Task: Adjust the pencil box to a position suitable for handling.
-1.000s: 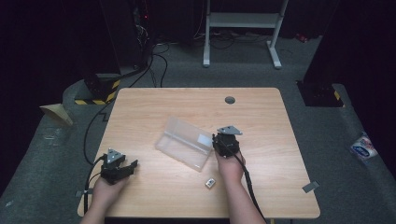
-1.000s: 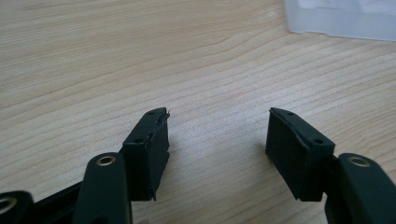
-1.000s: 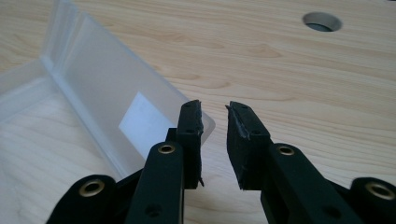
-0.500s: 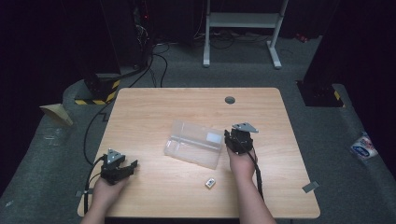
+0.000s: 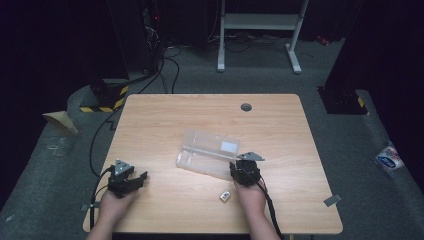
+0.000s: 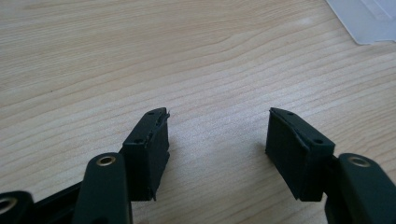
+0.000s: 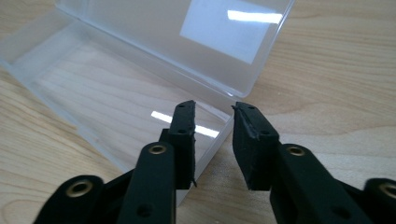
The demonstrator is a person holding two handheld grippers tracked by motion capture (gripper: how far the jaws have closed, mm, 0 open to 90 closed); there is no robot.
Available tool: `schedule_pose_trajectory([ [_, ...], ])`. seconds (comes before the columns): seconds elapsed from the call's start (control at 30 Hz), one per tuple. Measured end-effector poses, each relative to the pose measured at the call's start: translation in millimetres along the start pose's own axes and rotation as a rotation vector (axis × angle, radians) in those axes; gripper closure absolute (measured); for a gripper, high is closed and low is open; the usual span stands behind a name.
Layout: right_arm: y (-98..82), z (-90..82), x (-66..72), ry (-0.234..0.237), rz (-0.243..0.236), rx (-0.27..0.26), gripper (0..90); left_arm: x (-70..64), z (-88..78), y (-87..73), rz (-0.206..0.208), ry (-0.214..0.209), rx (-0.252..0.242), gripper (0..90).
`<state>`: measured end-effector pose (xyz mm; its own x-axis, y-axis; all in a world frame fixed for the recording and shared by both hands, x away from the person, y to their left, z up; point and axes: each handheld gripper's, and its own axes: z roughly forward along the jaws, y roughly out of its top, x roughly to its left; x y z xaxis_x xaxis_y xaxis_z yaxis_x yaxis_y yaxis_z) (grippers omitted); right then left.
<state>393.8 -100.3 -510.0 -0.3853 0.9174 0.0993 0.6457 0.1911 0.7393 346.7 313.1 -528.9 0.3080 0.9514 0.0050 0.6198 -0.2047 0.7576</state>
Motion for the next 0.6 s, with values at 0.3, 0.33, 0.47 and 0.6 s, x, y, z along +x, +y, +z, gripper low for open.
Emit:
schedule_pose_trajectory([
  [0.3, 10.9, 15.1, -11.9, -0.053, 0.003, 0.012, 75.0, 0.1, 0.0, 0.0, 0.000, 0.000, 0.001, 39.1],
  [0.33, 12.6, 16.3, -13.7, -0.060, -0.005, 0.012, 75.1, 0.1, -0.1, 0.0, 0.000, 0.000, 0.001, 39.1],
  [0.47, 15.9, 16.5, -16.1, -0.067, 0.000, 0.011, 75.0, 0.1, -0.1, 0.0, 0.000, 0.000, 0.001, 39.1],
  [0.6, 13.5, 14.3, -15.2, -0.071, -0.010, 0.019, 77.8, 0.1, 0.0, 0.0, 0.000, -0.001, 0.001, 39.1],
])
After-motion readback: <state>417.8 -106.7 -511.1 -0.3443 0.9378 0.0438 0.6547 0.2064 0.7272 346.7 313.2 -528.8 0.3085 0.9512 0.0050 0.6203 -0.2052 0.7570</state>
